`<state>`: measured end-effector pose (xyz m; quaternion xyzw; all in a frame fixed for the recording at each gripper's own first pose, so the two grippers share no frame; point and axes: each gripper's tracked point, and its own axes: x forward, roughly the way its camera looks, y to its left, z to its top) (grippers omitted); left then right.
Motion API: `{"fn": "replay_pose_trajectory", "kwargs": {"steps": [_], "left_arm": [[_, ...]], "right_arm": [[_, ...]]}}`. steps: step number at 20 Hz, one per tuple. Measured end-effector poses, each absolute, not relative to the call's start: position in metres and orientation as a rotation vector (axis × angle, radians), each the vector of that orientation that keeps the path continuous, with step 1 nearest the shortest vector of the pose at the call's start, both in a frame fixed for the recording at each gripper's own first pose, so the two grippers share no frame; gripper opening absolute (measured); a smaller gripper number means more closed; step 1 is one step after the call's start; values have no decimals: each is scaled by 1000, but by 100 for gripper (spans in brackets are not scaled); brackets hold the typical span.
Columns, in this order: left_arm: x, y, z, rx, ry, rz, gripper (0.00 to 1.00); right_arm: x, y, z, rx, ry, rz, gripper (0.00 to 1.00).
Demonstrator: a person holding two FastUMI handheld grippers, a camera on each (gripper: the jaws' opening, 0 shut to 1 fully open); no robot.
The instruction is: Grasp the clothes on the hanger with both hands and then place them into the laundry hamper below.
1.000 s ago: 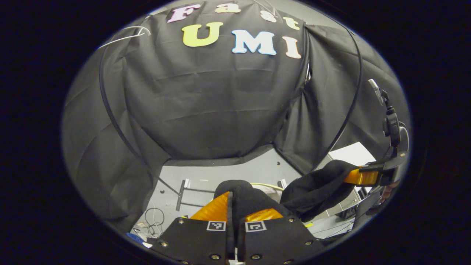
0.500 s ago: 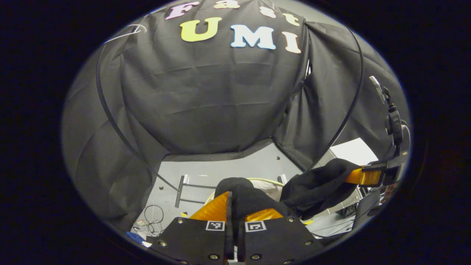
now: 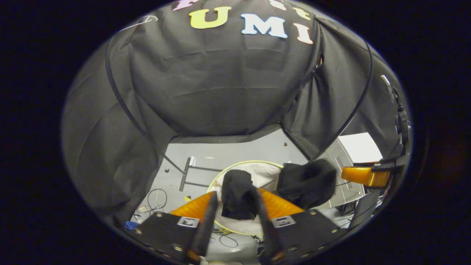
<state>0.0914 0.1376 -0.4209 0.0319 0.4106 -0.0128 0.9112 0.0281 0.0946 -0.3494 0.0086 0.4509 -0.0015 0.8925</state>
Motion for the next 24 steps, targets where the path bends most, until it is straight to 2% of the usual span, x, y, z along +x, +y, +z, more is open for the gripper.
{"fn": "replay_pose_trajectory", "kwargs": {"steps": [2,3,6,7,10,11,13,14,15,17,24], "left_arm": [[91,150,-413,97,828,11,79],[91,153,-408,109,823,25,96],[88,150,-380,124,789,48,96],[88,148,-370,126,773,51,96],[89,141,-335,136,712,55,96],[91,140,-323,143,690,56,96],[94,131,-291,155,631,53,96],[97,126,-275,158,601,49,96],[101,120,-258,162,574,43,96],[108,109,-228,168,515,27,96],[124,75,-106,199,273,-27,96]], "right_arm": [[27,89,-341,2,918,-13,99],[28,85,-335,-6,908,-18,99],[30,75,-315,-3,859,-33,99],[32,70,-306,3,834,-43,94],[37,50,-274,25,749,-80,94],[39,43,-262,30,718,-93,99],[40,29,-240,33,658,-118,99],[42,23,-231,37,630,-128,94],[45,18,-219,43,605,-136,94],[45,11,-200,60,554,-146,100],[60,0,-105,78,316,-165,99]]}}
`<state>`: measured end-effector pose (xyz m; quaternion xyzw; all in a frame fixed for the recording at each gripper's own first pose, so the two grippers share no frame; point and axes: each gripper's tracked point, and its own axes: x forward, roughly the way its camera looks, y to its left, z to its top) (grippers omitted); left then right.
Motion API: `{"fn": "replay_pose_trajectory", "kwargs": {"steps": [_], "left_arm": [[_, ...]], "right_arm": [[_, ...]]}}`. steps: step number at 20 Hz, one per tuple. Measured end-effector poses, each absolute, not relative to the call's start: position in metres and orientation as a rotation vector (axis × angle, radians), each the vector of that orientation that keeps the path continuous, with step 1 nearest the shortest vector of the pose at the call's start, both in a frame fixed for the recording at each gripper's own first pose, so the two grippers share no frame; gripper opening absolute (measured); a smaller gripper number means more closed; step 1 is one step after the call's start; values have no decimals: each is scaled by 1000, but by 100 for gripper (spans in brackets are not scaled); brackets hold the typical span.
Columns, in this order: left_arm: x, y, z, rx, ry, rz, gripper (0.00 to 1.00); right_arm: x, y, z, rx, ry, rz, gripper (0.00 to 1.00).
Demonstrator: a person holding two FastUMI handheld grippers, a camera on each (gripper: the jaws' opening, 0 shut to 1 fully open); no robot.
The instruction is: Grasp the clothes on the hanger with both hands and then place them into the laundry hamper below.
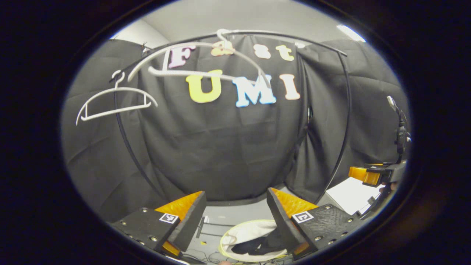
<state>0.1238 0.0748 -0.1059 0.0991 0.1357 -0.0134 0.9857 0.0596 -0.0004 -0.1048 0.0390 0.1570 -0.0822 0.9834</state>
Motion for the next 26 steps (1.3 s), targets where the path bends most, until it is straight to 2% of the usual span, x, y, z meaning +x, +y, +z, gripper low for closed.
{"fn": "replay_pose_trajectory", "kwargs": {"steps": [3,4,5,8,9,10,11,13,16,17,18,19,20,21,22,25,26], "left_arm": [[127,65,-53,204,169,-29,96],[127,62,-37,195,134,-31,96],[127,58,-17,179,97,-36,95],[113,53,44,118,-33,-51,95],[106,53,64,101,-77,-53,95],[100,53,78,89,-117,-53,95],[94,55,89,82,-151,-44,95],[83,61,103,80,-216,-20,95],[65,60,84,64,-191,-9,95],[58,62,76,61,-168,6,95],[50,65,69,56,-157,23,95],[45,67,63,51,-144,35,95],[39,66,58,46,-136,44,95],[34,65,53,40,-126,49,95],[29,65,48,34,-118,53,95],[13,64,42,12,-115,58,95],[8,65,41,12,-115,64,95]], "right_arm": [[62,4,-54,58,186,-156,98],[61,5,-38,45,142,-149,93],[62,9,-21,28,96,-141,98],[66,12,25,-12,-27,-128,98],[63,14,38,-16,-62,-120,93],[60,16,48,-16,-92,-116,98],[56,18,58,-17,-120,-110,93],[45,20,72,-39,-170,-106,93],[31,20,72,-61,-178,-107,98],[29,21,65,-48,-153,-100,93],[28,20,55,-33,-120,-97,98],[29,18,47,-19,-86,-94,98],[31,16,39,-12,-60,-95,93],[35,14,36,-12,-40,-98,93],[39,14,34,-11,-21,-97,98],[49,31,47,26,-3,-49,98],[51,35,57,40,-26,-40,93]]}}
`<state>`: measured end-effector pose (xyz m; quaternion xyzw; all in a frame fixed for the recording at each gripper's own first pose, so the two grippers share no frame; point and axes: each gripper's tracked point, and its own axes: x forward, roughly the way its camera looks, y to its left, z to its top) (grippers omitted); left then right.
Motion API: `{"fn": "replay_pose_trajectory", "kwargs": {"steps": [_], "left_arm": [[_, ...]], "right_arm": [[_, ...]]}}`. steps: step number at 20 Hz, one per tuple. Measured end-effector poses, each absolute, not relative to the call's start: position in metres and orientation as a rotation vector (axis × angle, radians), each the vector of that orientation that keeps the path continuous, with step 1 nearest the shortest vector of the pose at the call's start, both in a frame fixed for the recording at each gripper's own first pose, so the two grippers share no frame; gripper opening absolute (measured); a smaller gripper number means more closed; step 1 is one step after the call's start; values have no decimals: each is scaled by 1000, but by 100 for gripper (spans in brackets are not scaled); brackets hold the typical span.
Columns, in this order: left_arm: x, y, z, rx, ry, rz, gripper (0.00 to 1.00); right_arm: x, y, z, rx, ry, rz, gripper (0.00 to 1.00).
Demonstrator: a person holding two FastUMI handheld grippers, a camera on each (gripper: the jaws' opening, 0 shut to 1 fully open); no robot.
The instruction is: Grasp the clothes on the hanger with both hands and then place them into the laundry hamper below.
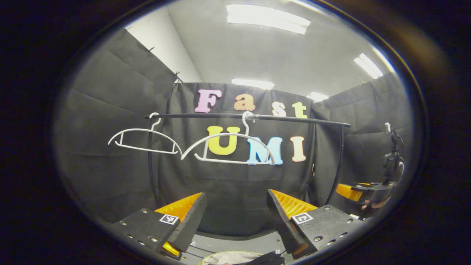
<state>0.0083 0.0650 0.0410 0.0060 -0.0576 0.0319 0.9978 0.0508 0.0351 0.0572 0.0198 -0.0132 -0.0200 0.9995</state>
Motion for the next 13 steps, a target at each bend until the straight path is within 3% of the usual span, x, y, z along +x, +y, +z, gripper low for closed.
{"fn": "replay_pose_trajectory", "kwargs": {"steps": [3,4,5,7,8,13], "left_arm": [[-3,71,34,19,-106,82,95],[-5,71,33,23,-100,83,95],[-8,71,31,27,-93,85,95],[-12,73,28,43,-76,90,95],[-15,74,26,54,-69,94,95],[-19,73,8,53,-31,103,95]], "right_arm": [[54,52,75,73,-77,-14,93],[57,59,74,83,-72,-2,98],[58,64,71,89,-58,7,93],[58,68,62,99,-19,20,93],[58,69,60,100,-7,23,98],[55,63,50,84,21,9,98]]}}
